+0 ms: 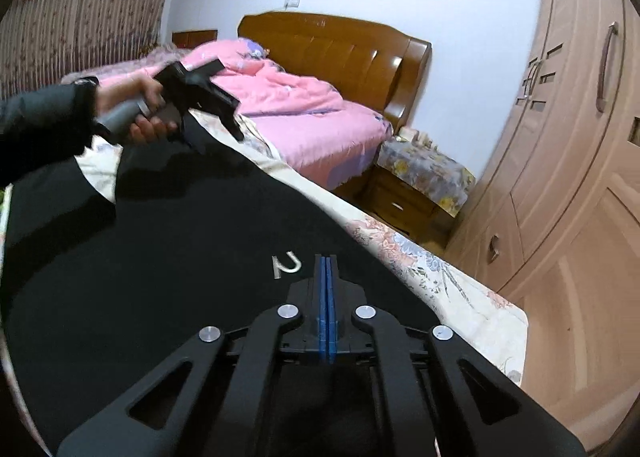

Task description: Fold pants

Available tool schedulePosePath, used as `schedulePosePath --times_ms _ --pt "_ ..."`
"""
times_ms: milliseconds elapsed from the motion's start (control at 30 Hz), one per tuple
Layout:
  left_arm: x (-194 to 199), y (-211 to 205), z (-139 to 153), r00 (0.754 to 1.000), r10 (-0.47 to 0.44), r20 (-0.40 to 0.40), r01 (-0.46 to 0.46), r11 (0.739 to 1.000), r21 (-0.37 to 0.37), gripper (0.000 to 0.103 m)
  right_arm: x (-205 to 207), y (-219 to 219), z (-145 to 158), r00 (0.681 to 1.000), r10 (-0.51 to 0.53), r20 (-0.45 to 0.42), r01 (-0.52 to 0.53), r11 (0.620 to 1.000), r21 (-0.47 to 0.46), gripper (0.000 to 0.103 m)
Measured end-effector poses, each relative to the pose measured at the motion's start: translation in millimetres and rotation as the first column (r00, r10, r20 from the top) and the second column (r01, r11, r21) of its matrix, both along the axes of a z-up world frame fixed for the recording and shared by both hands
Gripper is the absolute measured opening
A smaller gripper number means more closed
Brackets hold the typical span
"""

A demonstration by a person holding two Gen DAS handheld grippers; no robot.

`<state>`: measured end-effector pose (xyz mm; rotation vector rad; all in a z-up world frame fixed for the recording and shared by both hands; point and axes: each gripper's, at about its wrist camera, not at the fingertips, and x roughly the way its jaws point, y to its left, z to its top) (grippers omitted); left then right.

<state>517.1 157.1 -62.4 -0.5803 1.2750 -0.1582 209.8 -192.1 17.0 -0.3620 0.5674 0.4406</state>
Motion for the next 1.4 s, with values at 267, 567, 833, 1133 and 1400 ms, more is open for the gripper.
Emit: schedulePosePath --times_ms 267,567,833,1133,1400 --pt "-22 14 7 0.998 0.056 0.037 -0.053 0.995 -0.083 0.095 79 -20 -28 0.931 -0.009 -0.365 0.035 0.997 0.064 0.004" --pt "-47 9 19 0.984 -0.126 0.123 0.121 0.992 0.044 0.096 190 -66 -66 0.8 0.207 -0.564 0.142 0.848 0.511 0.009" --pt "-44 -8 7 0.971 -0.206 0.125 0.188 0.972 0.138 0.098 221 -33 -73 0.812 0.142 -0.566 -0.012 0.974 0.226 0.099" --pt "-41 -18 -1 0.97 -0.214 0.114 0.197 0.97 0.139 0.098 186 -20 -82 0.867 0.138 -0.479 -0.149 0.989 0.015 0.015" --pt "-43 -9 3 0.993 -0.081 0.081 0.086 0.995 -0.057 0.1 101 8 -46 0.969 0.124 -0.214 -0.156 0.978 -0.142 0.014"
